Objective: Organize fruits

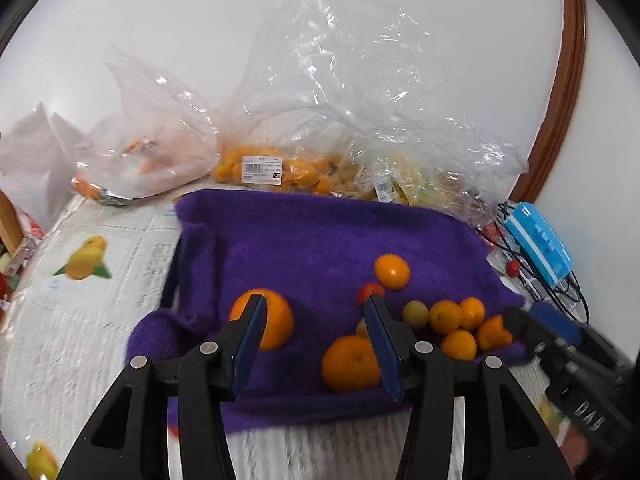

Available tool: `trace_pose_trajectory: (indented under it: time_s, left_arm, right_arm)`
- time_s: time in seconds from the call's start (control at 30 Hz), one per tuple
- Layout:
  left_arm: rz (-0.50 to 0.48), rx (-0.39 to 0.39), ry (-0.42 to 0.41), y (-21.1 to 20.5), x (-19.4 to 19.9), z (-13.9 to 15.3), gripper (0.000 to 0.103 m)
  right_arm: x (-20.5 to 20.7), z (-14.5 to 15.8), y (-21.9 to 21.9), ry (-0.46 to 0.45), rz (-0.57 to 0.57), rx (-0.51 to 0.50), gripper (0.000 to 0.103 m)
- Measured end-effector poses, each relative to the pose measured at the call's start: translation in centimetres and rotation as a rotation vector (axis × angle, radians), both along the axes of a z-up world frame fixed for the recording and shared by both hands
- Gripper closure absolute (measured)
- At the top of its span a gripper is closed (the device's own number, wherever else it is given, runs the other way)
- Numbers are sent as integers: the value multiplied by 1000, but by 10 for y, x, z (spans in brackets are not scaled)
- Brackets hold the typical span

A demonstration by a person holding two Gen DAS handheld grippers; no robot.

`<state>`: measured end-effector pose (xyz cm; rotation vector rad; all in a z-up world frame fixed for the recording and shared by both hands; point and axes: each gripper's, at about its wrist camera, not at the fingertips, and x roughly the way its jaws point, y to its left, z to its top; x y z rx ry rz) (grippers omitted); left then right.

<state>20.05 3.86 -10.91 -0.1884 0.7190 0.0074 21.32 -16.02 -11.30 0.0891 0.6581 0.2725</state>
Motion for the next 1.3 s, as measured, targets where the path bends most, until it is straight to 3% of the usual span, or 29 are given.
trace_pose_trajectory:
  time_s: [0.1,0.2,0.4,0.6,0.73,0.83,1.3]
  left_arm:
    - [-7,9,6,-3,-21,14,45]
    - [1,25,-18,-7,-46,31,34]
    - [-19,9,-30,-14,-92,59,27]
    - [-23,42,-42,-26,-131,76,23]
    - [-22,74,-58,-35,-152,83,21]
    - [-24,86,-69,-39,-164,89,20]
    - [-8,131,-93,-44,-184,98,16]
  right_arm:
    - [-19,20,-7,-5,-28,-22,45]
    - [-45,41,-14,-31,-61,-33,37]
    - [-95,64,-29,-40,-118,-70,30]
    - [-136,72,-46,-3,-153,-49,29]
    - [-168,79,-53,-34,-151,-40,8]
    - [-190,85,-53,-61,-137,-67,3]
    - [-214,90,-63,-44,-166,-55,2]
